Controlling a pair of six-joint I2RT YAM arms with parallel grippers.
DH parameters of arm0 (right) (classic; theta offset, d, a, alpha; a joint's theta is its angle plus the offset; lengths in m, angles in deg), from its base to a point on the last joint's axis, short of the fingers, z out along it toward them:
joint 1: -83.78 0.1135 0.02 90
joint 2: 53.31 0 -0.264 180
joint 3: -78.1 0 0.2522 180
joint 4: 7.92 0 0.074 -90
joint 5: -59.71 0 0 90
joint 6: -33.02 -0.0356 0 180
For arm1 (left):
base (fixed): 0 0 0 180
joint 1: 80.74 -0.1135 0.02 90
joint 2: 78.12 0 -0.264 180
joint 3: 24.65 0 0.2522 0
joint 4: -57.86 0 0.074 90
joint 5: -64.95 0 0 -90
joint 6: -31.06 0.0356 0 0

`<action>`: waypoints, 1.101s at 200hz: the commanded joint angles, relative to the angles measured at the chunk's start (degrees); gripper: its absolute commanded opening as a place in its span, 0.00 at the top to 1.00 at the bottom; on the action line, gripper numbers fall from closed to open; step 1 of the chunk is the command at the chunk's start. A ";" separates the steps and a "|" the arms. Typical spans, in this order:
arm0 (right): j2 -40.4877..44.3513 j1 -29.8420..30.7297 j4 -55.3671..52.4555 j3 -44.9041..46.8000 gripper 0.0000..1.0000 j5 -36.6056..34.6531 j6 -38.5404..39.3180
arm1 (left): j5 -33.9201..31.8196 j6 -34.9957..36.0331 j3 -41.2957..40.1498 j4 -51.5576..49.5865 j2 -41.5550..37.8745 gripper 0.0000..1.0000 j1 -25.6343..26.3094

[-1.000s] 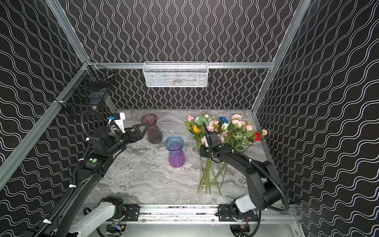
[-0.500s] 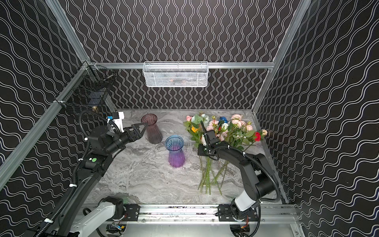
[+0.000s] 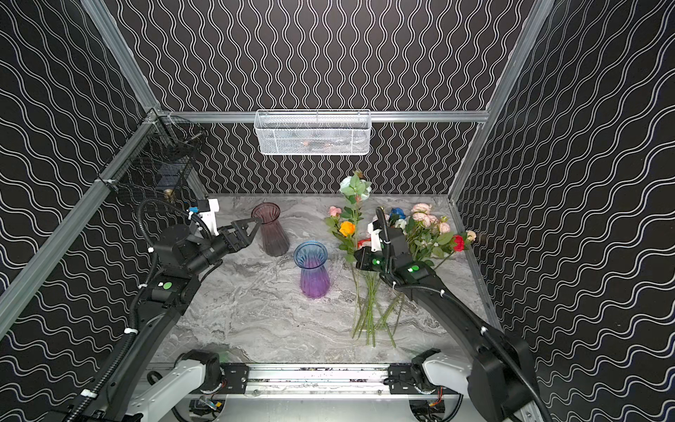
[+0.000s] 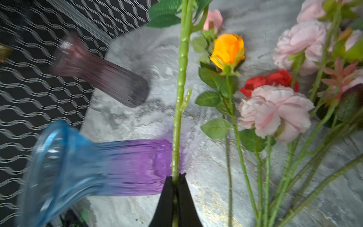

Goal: Arrange flowers in a vase
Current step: Pick up the flower from the flowers, then place the flower in the vase.

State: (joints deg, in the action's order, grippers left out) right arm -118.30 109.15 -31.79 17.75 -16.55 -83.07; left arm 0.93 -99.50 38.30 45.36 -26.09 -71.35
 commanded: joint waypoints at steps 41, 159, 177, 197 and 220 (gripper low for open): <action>16.20 2.19 24.12 12.38 1.00 -1.72 0.88 | 8.36 -3.73 -3.15 14.68 1.83 0.04 -0.09; 10.31 10.78 34.73 -7.96 1.00 -10.20 17.63 | 9.34 -4.87 -6.47 22.71 -1.24 0.05 0.01; 7.07 11.93 34.92 -13.30 1.00 -9.80 19.55 | 7.67 -3.38 -6.20 20.98 -2.70 0.05 0.02; 2.90 13.16 34.73 -18.61 1.00 -9.29 21.26 | 6.58 -2.34 -5.79 19.24 -3.67 0.05 0.02; -2.33 14.02 36.30 -22.33 1.00 -8.78 22.89 | 6.01 -2.86 -6.20 19.69 -3.59 0.05 -0.03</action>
State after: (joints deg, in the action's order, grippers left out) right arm -116.60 122.50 0.97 -1.48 -25.86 -63.62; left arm 8.25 -103.45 31.94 64.92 -29.61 -71.31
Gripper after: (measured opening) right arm 0.066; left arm 0.952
